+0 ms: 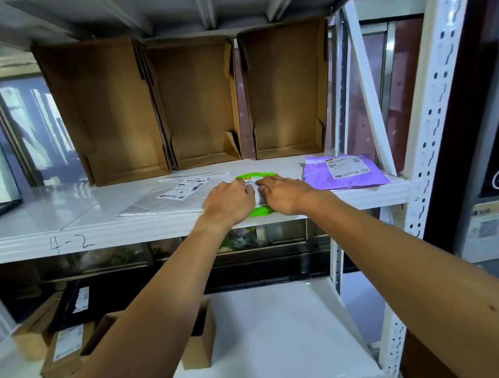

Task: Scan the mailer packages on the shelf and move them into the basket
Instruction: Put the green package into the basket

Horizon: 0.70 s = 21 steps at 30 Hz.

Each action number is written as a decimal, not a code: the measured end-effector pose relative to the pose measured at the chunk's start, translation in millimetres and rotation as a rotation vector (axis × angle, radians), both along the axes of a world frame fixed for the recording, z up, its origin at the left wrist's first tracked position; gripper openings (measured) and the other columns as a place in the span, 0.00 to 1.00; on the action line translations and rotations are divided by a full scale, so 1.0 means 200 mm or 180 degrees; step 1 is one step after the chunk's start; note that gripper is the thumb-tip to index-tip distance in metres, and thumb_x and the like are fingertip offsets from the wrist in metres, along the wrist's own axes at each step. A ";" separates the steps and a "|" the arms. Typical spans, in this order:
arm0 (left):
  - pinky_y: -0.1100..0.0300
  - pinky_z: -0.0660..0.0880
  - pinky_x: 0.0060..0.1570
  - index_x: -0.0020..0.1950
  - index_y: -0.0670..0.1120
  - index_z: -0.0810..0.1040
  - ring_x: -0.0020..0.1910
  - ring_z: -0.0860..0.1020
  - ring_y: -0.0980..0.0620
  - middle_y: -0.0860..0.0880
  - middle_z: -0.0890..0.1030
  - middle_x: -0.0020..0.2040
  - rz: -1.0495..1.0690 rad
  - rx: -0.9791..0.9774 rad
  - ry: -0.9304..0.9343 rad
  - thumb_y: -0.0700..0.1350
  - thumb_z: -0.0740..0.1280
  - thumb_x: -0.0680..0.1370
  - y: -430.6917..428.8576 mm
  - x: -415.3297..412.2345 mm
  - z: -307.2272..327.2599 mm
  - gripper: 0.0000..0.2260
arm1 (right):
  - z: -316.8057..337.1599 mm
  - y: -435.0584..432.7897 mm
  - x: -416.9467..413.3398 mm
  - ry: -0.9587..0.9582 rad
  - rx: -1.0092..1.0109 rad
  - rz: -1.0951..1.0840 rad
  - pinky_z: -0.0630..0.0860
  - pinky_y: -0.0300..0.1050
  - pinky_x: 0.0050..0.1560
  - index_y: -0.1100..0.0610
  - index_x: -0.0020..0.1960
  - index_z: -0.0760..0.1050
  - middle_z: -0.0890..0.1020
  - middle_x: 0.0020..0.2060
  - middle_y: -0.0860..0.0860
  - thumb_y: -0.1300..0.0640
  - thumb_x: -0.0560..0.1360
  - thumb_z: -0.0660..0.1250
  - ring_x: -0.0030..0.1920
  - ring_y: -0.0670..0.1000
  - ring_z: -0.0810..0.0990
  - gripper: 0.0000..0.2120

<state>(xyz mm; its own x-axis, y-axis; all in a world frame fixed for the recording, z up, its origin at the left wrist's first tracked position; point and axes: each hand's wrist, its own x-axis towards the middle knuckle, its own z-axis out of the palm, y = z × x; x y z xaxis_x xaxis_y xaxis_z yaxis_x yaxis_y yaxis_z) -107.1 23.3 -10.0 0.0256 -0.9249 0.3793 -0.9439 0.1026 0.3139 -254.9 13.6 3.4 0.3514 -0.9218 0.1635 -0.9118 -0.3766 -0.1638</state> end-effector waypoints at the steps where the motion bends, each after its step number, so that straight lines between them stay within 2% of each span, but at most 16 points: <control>1: 0.49 0.71 0.57 0.67 0.43 0.74 0.63 0.73 0.36 0.37 0.78 0.63 0.0001 0.0040 0.0033 0.53 0.54 0.83 0.01 0.00 0.00 0.20 | -0.01 0.01 -0.01 -0.0023 0.0003 0.0010 0.62 0.54 0.71 0.50 0.80 0.58 0.59 0.79 0.52 0.47 0.86 0.44 0.76 0.59 0.63 0.24; 4: 0.50 0.70 0.60 0.69 0.44 0.73 0.65 0.72 0.39 0.41 0.78 0.64 0.0014 0.0111 0.0389 0.53 0.60 0.82 0.06 -0.01 0.03 0.20 | -0.03 0.04 -0.02 -0.0104 -0.0063 0.0065 0.63 0.55 0.70 0.48 0.80 0.57 0.59 0.79 0.51 0.46 0.85 0.44 0.75 0.59 0.64 0.24; 7: 0.51 0.72 0.58 0.69 0.47 0.71 0.63 0.75 0.41 0.43 0.81 0.60 0.0047 -0.0008 0.0896 0.52 0.65 0.79 0.10 -0.04 0.04 0.20 | -0.06 0.09 -0.04 -0.0291 -0.0262 0.0091 0.66 0.54 0.67 0.49 0.79 0.58 0.62 0.78 0.51 0.46 0.85 0.46 0.73 0.60 0.67 0.24; 11: 0.49 0.73 0.58 0.68 0.48 0.68 0.56 0.78 0.41 0.45 0.83 0.50 0.0028 -0.0233 0.1293 0.50 0.65 0.79 0.15 -0.06 0.01 0.19 | -0.18 0.15 -0.06 -0.0530 -0.1087 0.0140 0.71 0.52 0.60 0.53 0.77 0.63 0.69 0.74 0.54 0.48 0.85 0.51 0.66 0.60 0.74 0.22; 15: 0.50 0.72 0.61 0.70 0.47 0.69 0.58 0.78 0.44 0.49 0.84 0.54 -0.0042 -0.0591 0.1672 0.44 0.68 0.78 0.20 -0.08 -0.01 0.20 | -0.31 0.16 -0.08 -0.0724 -0.1627 0.0209 0.66 0.53 0.68 0.57 0.77 0.64 0.66 0.76 0.55 0.49 0.84 0.55 0.74 0.55 0.67 0.23; 19: 0.58 0.79 0.46 0.69 0.45 0.69 0.47 0.81 0.51 0.50 0.82 0.51 -0.0288 -0.0561 0.2942 0.35 0.70 0.76 0.24 -0.08 -0.04 0.23 | -0.37 0.19 -0.10 -0.0947 -0.1853 0.0329 0.65 0.52 0.72 0.57 0.77 0.64 0.65 0.77 0.53 0.49 0.82 0.57 0.75 0.53 0.66 0.25; 21: 0.54 0.81 0.48 0.67 0.44 0.70 0.46 0.84 0.50 0.49 0.83 0.48 -0.0363 -0.0449 0.3535 0.34 0.73 0.73 0.25 -0.07 -0.09 0.25 | -0.42 0.23 -0.11 -0.1071 -0.1972 0.0367 0.64 0.50 0.72 0.56 0.77 0.64 0.65 0.77 0.52 0.49 0.82 0.59 0.75 0.52 0.66 0.25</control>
<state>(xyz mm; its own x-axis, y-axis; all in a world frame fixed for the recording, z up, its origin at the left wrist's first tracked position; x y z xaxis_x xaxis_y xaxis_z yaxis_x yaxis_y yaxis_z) -120.1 73.8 -27.4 0.3324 -0.8940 0.3004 -0.1312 0.2715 0.9534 -277.4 59.3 -80.9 0.2797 -0.5844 0.7617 -0.7981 -0.5825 -0.1539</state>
